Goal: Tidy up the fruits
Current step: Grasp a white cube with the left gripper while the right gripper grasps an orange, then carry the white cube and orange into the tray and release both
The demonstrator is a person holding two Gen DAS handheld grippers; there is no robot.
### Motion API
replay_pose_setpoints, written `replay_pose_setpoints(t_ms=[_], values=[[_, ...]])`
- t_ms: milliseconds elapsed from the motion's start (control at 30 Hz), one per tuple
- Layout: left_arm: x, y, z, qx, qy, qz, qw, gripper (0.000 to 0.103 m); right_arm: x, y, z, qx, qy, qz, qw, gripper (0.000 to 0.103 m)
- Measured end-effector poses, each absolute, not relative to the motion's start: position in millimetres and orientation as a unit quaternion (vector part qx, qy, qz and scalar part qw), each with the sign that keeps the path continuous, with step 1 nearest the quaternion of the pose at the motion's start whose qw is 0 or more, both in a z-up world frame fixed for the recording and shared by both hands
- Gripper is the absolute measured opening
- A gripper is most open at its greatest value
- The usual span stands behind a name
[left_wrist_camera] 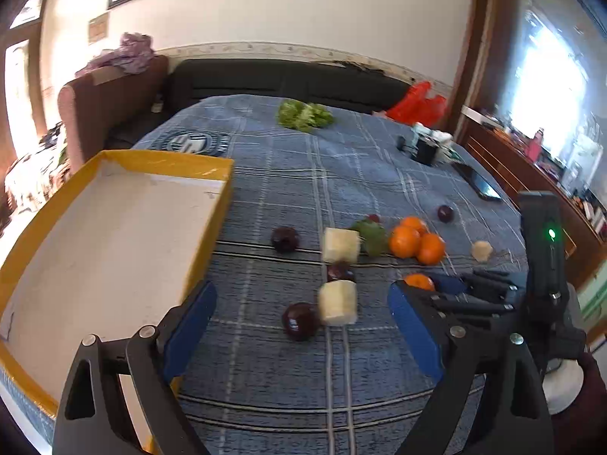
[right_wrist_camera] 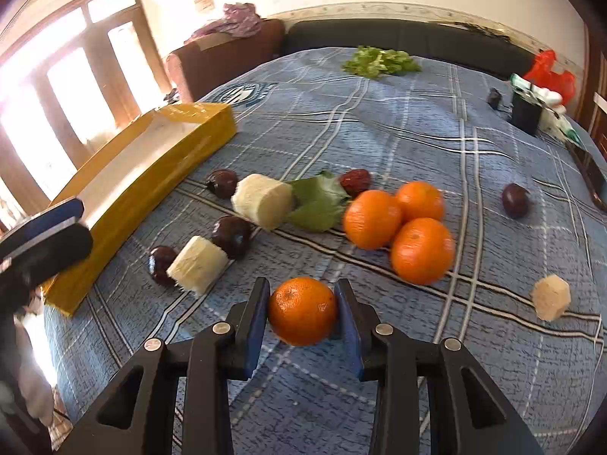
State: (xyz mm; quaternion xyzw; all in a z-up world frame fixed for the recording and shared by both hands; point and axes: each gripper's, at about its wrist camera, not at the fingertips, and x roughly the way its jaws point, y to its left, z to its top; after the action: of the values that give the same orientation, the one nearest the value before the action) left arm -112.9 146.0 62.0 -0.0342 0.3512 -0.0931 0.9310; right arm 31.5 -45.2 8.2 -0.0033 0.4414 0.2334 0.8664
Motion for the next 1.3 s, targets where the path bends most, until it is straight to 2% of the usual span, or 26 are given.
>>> replay_pose_setpoints(t_ms=[100,167,233,633,700,933,967,1000,1200,1233,1300], values=[[-107.9,129.3,60.9,-0.014,0.356,-0.125,0.926,0.079,32.4,-57.5,8.9,0.011,0.442,0.210,0.872,0.038],[-100.1,119.1,57.6,0.001,0.367,-0.140,0.920,0.060,35.0,-68.8,8.8,0.030,0.444,0.197,0.874,0.039],[-91.3,109.3,52.9,0.014,0.377,-0.149,0.914,0.047,37.9,-79.3,7.5,0.053,0.449,0.192,0.871,0.038],[-68.1,85.5,25.4,0.080,0.415,-0.122,0.898,0.045,42.2,-88.9,5.2,0.083,0.460,0.192,0.863,0.039],[-69.7,86.2,27.0,0.085,0.408,-0.108,0.903,0.025,42.2,-88.8,5.3,0.083,0.460,0.192,0.863,0.039],[-79.6,99.5,36.7,0.050,0.396,-0.105,0.911,0.021,40.4,-88.0,5.7,0.075,0.456,0.186,0.867,0.039],[-83.4,102.4,40.3,0.044,0.391,-0.106,0.913,0.003,39.7,-88.0,6.6,0.074,0.453,0.185,0.869,0.039],[-86.8,106.4,44.6,0.035,0.388,-0.107,0.915,0.001,39.0,-88.1,7.5,0.073,0.450,0.183,0.871,0.039],[-105.0,140.7,71.8,-0.028,0.362,-0.097,0.927,0.001,32.9,-83.9,14.7,0.061,0.430,0.180,0.882,0.039],[-105.3,142.7,72.6,-0.034,0.363,-0.099,0.926,0.004,33.4,-82.6,14.8,0.061,0.431,0.184,0.881,0.039],[-105.4,138.8,68.7,-0.028,0.373,-0.107,0.921,0.026,33.2,-79.9,15.3,0.062,0.432,0.188,0.880,0.039]])
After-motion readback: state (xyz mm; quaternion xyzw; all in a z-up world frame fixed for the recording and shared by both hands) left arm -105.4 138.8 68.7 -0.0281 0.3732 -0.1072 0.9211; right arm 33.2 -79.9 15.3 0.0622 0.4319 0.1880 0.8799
